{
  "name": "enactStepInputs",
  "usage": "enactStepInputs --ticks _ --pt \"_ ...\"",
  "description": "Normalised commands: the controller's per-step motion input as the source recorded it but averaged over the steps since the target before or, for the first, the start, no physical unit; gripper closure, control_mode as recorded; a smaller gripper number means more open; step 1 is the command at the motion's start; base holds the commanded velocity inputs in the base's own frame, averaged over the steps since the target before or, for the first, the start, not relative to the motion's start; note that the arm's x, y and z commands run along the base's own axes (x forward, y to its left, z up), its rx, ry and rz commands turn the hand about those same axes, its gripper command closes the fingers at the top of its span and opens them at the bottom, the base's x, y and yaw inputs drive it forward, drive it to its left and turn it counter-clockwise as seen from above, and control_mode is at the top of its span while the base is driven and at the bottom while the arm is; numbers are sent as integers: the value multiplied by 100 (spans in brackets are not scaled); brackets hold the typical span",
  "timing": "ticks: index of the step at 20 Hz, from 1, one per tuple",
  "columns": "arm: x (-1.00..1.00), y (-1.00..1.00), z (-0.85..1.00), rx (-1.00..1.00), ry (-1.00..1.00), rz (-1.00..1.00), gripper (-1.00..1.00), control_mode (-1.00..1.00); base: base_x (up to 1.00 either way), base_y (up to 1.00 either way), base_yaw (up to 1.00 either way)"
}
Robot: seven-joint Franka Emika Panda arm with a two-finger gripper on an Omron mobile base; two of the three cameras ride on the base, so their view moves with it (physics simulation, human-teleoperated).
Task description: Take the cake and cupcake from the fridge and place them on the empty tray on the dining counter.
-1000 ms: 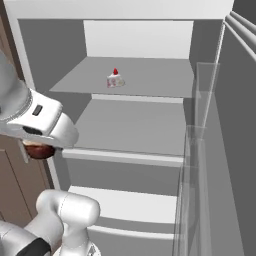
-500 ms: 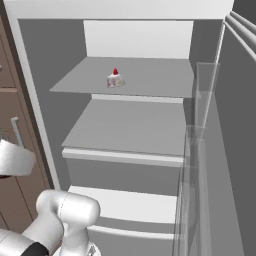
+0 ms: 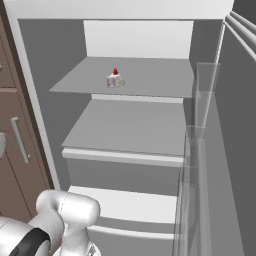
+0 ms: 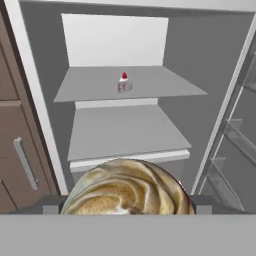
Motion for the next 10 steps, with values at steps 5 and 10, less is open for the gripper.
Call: enactStepInputs --ticks 5,10 --pt "-13 0 20 0 -3 0 100 -100 0 0 0" --pt "-18 2 9 0 -4 0 100 100 -34 9 2"
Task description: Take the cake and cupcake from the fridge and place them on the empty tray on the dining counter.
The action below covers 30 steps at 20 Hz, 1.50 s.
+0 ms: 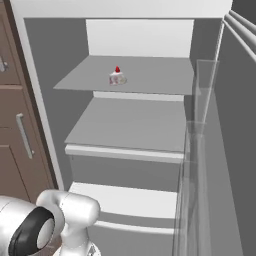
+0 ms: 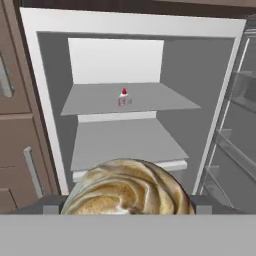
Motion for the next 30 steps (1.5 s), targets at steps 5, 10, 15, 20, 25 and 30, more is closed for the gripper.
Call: enactStepInputs --ticks 5,10,15,20,25,30 --pt "0 0 0 0 0 0 100 100 -92 52 7" --pt "0 0 0 0 0 0 100 100 -44 97 14" --pt "0 0 0 0 0 0 100 100 -13 100 18" --pt "0 0 0 0 0 0 100 100 -31 100 27" --pt "0 0 0 0 0 0 100 100 -16 69 79" --pt "0 0 0 0 0 0 100 100 0 0 100"
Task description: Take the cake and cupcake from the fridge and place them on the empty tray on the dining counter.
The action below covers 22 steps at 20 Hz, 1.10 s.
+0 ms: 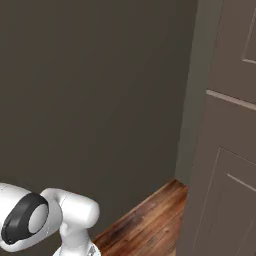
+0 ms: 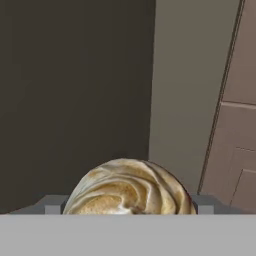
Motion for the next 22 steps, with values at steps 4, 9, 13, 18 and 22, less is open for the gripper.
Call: enactStepInputs --ticks 4,9,13,18,22 --pt "0 0 0 0 0 0 100 100 0 0 100" --pt "0 0 0 0 0 0 100 100 0 0 100" --pt "0 0 0 0 0 0 100 100 0 0 100" --pt "0 0 0 0 0 0 100 100 0 0 100" --pt "0 0 0 0 0 0 100 100 0 0 100"
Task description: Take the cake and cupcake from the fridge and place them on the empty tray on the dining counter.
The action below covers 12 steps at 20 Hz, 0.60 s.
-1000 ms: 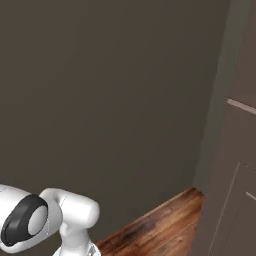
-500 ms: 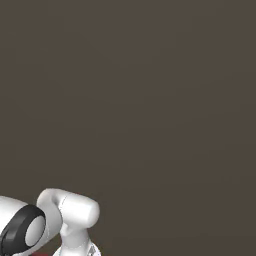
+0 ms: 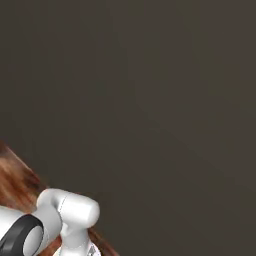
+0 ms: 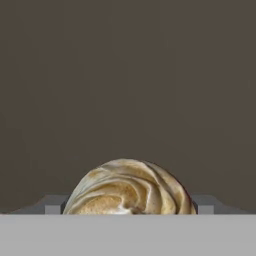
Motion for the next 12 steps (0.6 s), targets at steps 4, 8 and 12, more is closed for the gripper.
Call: enactStepInputs --ticks 4,8,12 --pt "0 0 0 0 0 0 100 100 0 0 100" --pt "0 0 0 0 0 0 100 100 0 0 100" --pt "0 0 0 0 0 0 100 100 0 0 100"
